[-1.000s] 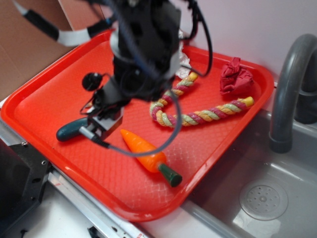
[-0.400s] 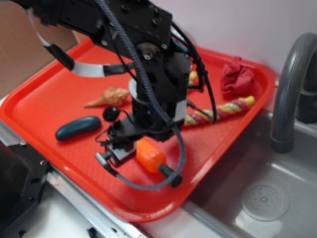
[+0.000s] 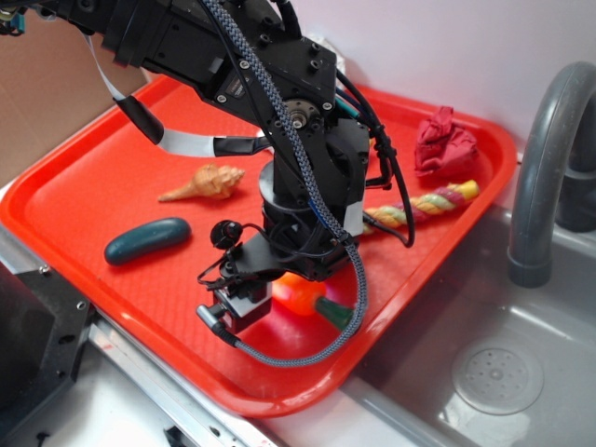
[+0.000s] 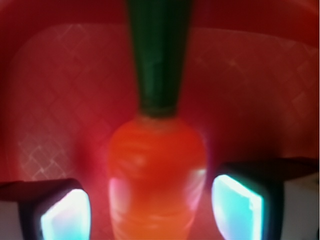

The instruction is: Grab the carrot.

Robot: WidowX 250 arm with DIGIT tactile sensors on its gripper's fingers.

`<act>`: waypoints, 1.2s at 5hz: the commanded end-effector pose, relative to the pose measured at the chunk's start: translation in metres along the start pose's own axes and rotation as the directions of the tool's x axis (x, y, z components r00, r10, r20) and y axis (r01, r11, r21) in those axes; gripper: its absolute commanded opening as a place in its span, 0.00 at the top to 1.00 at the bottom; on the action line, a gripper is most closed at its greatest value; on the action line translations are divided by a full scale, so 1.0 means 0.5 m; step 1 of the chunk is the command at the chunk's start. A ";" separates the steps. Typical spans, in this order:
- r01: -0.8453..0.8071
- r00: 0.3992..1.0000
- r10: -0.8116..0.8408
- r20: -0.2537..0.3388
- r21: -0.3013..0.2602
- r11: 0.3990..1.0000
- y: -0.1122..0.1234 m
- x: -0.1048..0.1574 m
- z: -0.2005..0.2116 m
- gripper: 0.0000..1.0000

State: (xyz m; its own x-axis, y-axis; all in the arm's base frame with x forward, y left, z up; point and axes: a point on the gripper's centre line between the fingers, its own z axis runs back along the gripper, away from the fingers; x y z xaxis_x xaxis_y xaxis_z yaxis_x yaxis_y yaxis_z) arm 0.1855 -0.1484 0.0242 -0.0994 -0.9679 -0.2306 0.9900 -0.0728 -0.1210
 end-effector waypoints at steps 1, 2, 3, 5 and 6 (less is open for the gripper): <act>-0.125 0.991 0.122 0.050 0.062 0.990 -0.025 -0.010 -0.014 1.00; -0.351 0.934 0.344 0.097 0.075 0.933 -0.028 -0.023 -0.004 1.00; -0.582 0.810 0.567 0.150 0.084 0.809 -0.031 -0.094 0.071 1.00; -0.898 0.439 0.894 0.091 0.015 0.439 -0.059 -0.181 0.199 1.00; -0.979 0.197 0.975 0.105 -0.030 0.201 -0.082 -0.215 0.259 1.00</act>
State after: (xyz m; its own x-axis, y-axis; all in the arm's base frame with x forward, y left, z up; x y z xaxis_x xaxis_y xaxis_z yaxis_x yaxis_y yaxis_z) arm 0.1814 -0.0511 0.1771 0.9506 -0.2912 -0.1074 0.3064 0.9355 0.1757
